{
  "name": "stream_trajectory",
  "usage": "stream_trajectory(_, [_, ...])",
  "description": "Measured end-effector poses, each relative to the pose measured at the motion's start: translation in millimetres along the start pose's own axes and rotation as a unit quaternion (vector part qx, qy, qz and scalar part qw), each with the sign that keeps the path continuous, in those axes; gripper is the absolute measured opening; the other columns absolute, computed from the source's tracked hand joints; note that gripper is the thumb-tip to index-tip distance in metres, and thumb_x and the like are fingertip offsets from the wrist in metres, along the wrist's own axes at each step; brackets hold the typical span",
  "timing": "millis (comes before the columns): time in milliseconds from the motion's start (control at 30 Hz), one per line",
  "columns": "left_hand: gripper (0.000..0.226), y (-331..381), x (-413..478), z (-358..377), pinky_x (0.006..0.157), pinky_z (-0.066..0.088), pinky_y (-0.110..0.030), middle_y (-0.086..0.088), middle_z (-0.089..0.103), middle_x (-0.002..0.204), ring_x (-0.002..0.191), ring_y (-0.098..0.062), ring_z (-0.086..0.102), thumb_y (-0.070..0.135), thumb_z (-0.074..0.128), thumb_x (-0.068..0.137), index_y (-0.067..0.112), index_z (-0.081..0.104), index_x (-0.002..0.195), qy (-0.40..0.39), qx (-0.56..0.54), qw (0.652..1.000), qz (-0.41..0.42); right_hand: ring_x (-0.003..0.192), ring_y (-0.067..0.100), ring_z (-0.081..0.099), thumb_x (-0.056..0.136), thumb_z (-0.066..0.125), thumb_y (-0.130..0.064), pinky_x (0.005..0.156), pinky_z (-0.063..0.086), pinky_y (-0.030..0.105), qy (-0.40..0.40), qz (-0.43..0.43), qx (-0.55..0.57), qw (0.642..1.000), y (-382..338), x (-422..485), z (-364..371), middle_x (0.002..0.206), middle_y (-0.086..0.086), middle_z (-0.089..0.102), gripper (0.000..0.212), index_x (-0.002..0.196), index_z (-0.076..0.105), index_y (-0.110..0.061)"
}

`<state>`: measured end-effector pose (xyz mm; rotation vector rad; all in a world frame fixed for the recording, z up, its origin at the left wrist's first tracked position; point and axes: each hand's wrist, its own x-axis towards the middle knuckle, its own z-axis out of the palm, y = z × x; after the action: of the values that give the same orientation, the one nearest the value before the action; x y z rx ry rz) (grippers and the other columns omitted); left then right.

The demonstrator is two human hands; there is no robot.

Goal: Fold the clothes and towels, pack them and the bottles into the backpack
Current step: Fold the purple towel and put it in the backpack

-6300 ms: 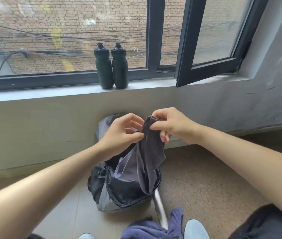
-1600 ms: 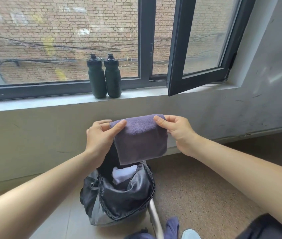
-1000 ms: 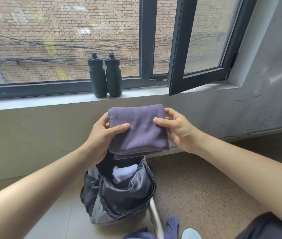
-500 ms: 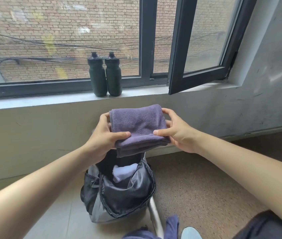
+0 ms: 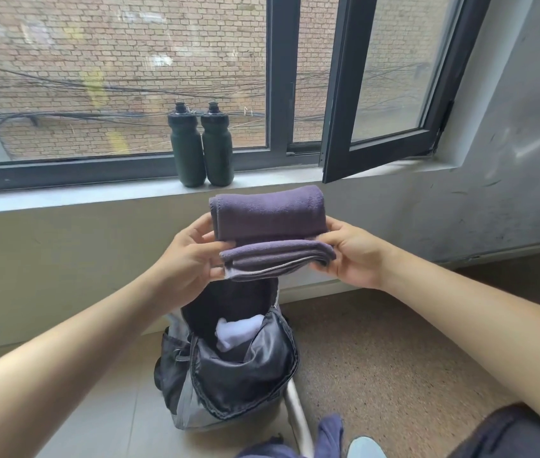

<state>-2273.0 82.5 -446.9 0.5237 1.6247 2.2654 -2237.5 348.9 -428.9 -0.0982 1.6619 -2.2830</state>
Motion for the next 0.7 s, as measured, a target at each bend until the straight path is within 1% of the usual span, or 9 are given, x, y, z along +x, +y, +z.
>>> stream_trajectory(100, [0.046, 2.0, -1.5, 0.2, 0.054, 0.059, -0.025, -0.008, 0.078, 0.092, 0.068, -0.017, 0.075, -0.013, 0.061, 0.079, 0.013, 0.07, 0.115, -0.022, -0.025, 0.999, 0.0, 0.079, 0.016, 0.057, 0.1, 0.044, 0.008, 0.062, 0.056, 0.024, -0.012, -0.003, 0.036, 0.999, 0.1, -0.7, -0.5, 0.094, 0.007, 0.066, 0.035, 0.109, 0.066, -0.017])
stream_trajectory(167, [0.041, 1.3, -1.1, -4.0, 0.062, 0.063, -0.028, -0.007, 0.079, 0.092, 0.073, -0.017, 0.076, -0.002, 0.078, 0.067, 0.017, 0.078, 0.103, -0.052, -0.021, 0.998, 0.009, 0.08, 0.016, 0.06, 0.097, 0.051, 0.001, 0.066, 0.058, 0.024, -0.021, -0.004, 0.042, 0.999, -0.9, -2.2, 0.9, 0.095, 0.006, 0.068, 0.028, 0.11, 0.066, -0.018])
stream_trajectory(300, [0.067, -3.9, 3.4, -20.1, 0.078, 0.062, -0.035, -0.011, 0.077, 0.1, 0.083, -0.022, 0.075, 0.016, 0.101, 0.04, 0.014, 0.08, 0.104, -0.073, 0.009, 0.997, -0.012, 0.081, 0.018, 0.069, 0.091, 0.055, -0.001, 0.066, 0.062, 0.028, -0.038, 0.001, 0.04, 0.998, -3.0, -4.3, -0.6, 0.096, 0.007, 0.073, 0.031, 0.111, 0.068, -0.021])
stream_trajectory(367, [0.046, -4.2, 4.1, -22.2, 0.076, 0.062, -0.035, -0.012, 0.076, 0.094, 0.079, -0.022, 0.074, 0.002, 0.091, 0.05, 0.013, 0.079, 0.092, -0.068, 0.015, 0.997, -0.025, 0.08, 0.019, 0.071, 0.098, 0.048, 0.006, 0.064, 0.061, 0.029, -0.044, 0.003, 0.025, 0.999, -3.4, -4.3, -2.7, 0.097, 0.009, 0.073, 0.036, 0.112, 0.069, -0.021])
stream_trajectory(433, [0.031, 1.8, 0.6, -15.0, 0.074, 0.062, -0.033, -0.011, 0.077, 0.092, 0.078, -0.022, 0.073, -0.009, 0.065, 0.068, 0.011, 0.079, 0.087, -0.043, -0.004, 0.998, -0.041, 0.081, 0.02, 0.072, 0.1, 0.044, 0.01, 0.063, 0.061, 0.029, -0.047, 0.007, 0.008, 0.999, -4.3, -6.1, -2.1, 0.097, 0.01, 0.073, 0.041, 0.108, 0.072, -0.019])
stream_trajectory(500, [0.032, 6.2, -1.2, -10.5, 0.073, 0.062, -0.031, -0.013, 0.075, 0.091, 0.078, -0.024, 0.071, -0.004, 0.047, 0.078, 0.003, 0.074, 0.094, -0.032, -0.04, 0.997, -0.063, 0.081, 0.021, 0.073, 0.1, 0.043, 0.012, 0.064, 0.062, 0.03, -0.045, 0.01, -0.003, 0.999, -4.5, -6.9, -0.8, 0.097, 0.011, 0.073, 0.044, 0.1, 0.077, -0.017])
stream_trajectory(567, [0.034, 11.4, -5.3, -5.4, 0.059, 0.059, -0.024, -0.009, 0.071, 0.072, 0.062, -0.02, 0.066, 0.007, 0.038, 0.089, 0.003, 0.071, 0.081, -0.009, -0.072, 0.993, -0.088, 0.085, 0.021, 0.073, 0.1, 0.04, 0.01, 0.068, 0.062, 0.031, -0.04, 0.016, -0.014, 0.999, -5.1, -8.0, 0.9, 0.101, 0.011, 0.074, 0.043, 0.104, 0.076, -0.014])
stream_trajectory(633, [0.041, 12.1, -7.6, -1.8, 0.054, 0.052, -0.022, -0.002, 0.064, 0.062, 0.051, -0.015, 0.061, 0.022, 0.046, 0.095, 0.011, 0.071, 0.064, 0.017, -0.025, 0.995, -0.1, 0.092, 0.022, 0.07, 0.098, 0.035, 0.002, 0.076, 0.06, 0.036, -0.056, 0.031, -0.015, 0.998, -5.8, -7.8, 0.8, 0.109, 0.011, 0.071, 0.04, 0.114, 0.07, -0.01])
stream_trajectory(700, [0.02, 7.3, -6.2, -0.8, 0.057, 0.052, -0.024, -0.002, 0.062, 0.071, 0.059, -0.013, 0.06, 0.034, 0.072, 0.079, 0.016, 0.073, 0.07, 0.024, 0.052, 0.995, -0.087, 0.096, 0.026, 0.065, 0.094, 0.039, -0.015, 0.083, 0.056, 0.042, -0.07, 0.053, -0.008, 0.996, -5.6, -6.4, -0.2, 0.11, 0.012, 0.066, 0.031, 0.108, 0.066, -0.008])
